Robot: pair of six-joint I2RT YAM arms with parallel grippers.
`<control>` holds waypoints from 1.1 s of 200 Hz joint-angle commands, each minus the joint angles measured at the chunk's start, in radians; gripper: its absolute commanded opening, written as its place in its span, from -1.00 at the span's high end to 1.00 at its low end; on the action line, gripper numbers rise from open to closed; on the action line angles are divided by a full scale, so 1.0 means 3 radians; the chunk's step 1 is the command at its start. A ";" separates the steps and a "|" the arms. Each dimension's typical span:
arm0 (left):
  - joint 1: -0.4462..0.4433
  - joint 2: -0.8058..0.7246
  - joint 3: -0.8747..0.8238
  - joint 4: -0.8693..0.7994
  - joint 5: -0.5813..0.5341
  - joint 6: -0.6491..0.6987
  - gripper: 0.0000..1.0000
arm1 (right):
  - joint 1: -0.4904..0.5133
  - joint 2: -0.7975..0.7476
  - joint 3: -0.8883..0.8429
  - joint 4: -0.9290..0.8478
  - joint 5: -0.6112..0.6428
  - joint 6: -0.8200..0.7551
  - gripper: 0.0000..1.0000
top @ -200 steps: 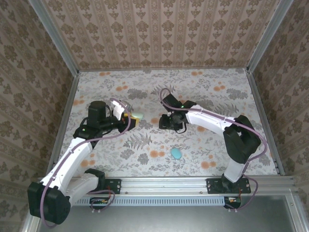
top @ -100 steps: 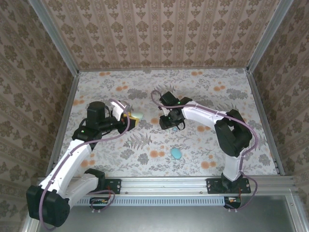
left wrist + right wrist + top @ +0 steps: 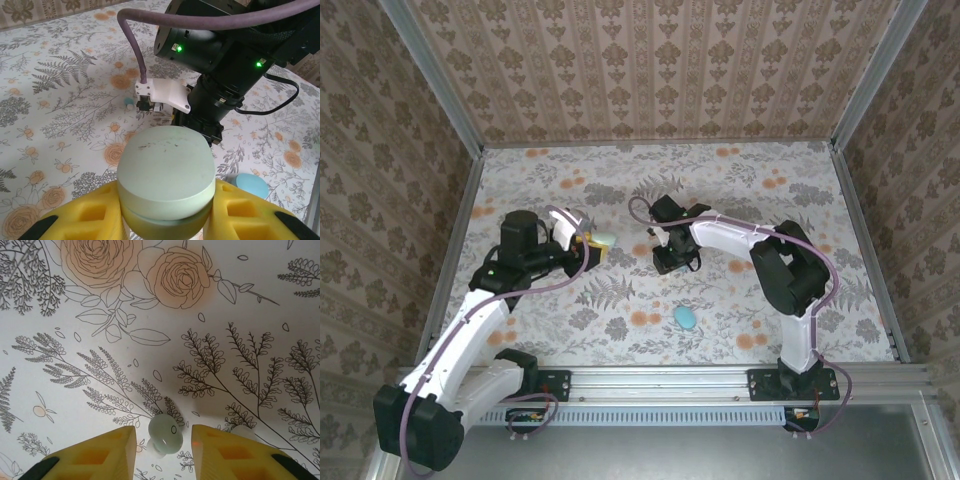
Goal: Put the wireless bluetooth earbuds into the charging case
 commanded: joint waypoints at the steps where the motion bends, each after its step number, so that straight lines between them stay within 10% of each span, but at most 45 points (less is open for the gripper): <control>1: -0.0024 -0.0015 0.0100 -0.0040 -0.0052 0.0029 0.99 | -0.0009 0.0086 -0.0036 -0.0040 0.0017 -0.0060 0.33; 125: -0.0027 0.0077 0.0121 -0.0004 -0.0034 0.0049 0.99 | 0.0045 -0.0017 -0.0124 -0.0021 0.0141 0.0123 0.66; 220: -0.0114 0.0117 0.0044 0.0538 0.0429 0.0078 0.98 | 0.0243 -0.1614 -0.0273 -0.0013 -0.0480 0.0591 0.70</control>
